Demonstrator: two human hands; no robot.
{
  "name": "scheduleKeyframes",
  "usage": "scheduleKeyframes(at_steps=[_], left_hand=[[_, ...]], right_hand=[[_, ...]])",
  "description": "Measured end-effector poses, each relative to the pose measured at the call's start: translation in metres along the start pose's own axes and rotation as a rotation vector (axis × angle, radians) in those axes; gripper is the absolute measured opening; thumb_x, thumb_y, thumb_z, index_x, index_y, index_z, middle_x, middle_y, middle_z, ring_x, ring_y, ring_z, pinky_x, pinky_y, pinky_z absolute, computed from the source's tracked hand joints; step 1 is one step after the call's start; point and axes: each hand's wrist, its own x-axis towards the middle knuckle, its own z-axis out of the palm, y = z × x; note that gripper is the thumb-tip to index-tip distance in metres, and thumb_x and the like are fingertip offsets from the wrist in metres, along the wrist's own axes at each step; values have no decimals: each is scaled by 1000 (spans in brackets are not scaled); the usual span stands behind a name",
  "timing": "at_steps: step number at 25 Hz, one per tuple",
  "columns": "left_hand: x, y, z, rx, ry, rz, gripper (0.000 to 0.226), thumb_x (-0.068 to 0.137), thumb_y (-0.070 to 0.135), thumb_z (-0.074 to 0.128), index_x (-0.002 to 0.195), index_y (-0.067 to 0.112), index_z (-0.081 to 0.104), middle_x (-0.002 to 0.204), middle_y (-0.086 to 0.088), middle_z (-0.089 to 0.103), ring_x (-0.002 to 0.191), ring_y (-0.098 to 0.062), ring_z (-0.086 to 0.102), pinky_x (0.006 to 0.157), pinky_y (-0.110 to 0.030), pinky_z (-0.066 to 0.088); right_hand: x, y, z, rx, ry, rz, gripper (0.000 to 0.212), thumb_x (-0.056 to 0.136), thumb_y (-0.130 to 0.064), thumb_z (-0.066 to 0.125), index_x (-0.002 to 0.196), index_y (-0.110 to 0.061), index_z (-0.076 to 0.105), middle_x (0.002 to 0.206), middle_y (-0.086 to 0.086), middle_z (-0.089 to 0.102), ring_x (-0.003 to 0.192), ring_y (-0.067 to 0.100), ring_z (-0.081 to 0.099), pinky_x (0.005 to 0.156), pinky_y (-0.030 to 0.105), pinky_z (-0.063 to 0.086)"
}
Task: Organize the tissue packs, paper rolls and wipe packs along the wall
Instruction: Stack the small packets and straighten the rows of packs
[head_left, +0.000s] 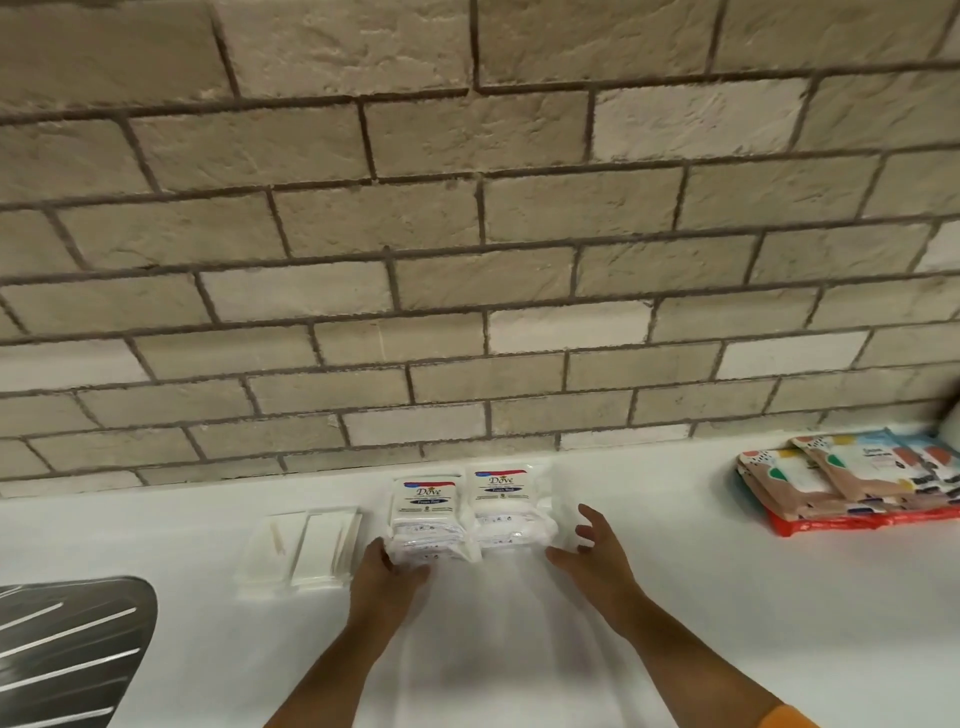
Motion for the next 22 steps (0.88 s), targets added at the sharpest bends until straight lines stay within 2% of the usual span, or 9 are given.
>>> scheduleKeyframes(at_steps=[2,4,6,8,9,15,18,22], left_hand=[[-25,1,9,-6,148,-109,25,74,22,80,83,12,59,75,-1,65,77,-28,61,69,-36,47],[-55,3,23,-122,185,-165,23,74,24,77,84,12,60,76,-3,67,77,-28,63,71,-36,49],[-81,9,43,-245,123,-210,24,78,19,79,97,17,65,88,-5,73,79,-27,67,71,-33,54],[-105,21,72,-276,18,-172,19,83,12,77,98,18,67,88,-9,73,69,-22,65,61,-26,53],[-117,30,87,-277,-20,-145,17,84,10,76,97,18,68,87,-10,73,67,-21,65,60,-26,53],[-166,93,185,-317,-121,-87,13,81,12,74,95,13,73,84,-11,74,71,-20,69,79,-43,60],[-192,126,244,-331,-162,-81,11,83,13,73,94,15,74,87,-11,75,73,-19,70,79,-42,60],[-217,160,309,-344,-187,-109,11,86,13,71,97,16,72,96,-8,74,86,-21,71,76,-33,61]], right_hand=[[-13,3,-16,32,11,48,72,80,-9,84,140,-25,49,126,7,59,101,19,62,72,23,50],[-27,7,-30,96,6,75,61,83,-8,82,135,-23,54,125,8,58,92,18,62,67,23,50],[-38,13,-43,126,2,96,54,85,-10,80,132,-24,56,124,7,58,85,16,63,65,24,51],[-50,19,-59,168,5,115,47,88,-10,77,128,-24,58,121,7,59,82,15,64,65,25,53],[-55,23,-69,187,22,118,44,88,-8,76,126,-23,59,120,7,60,82,15,64,65,26,52],[-70,49,-157,266,126,97,35,88,2,72,119,-15,65,114,16,69,90,24,66,69,24,48],[-69,59,-215,280,120,91,35,89,1,71,120,-14,65,114,15,68,97,26,67,71,24,49],[-57,69,-288,316,152,108,35,90,-3,72,123,-14,64,114,13,69,99,23,67,76,27,50]])
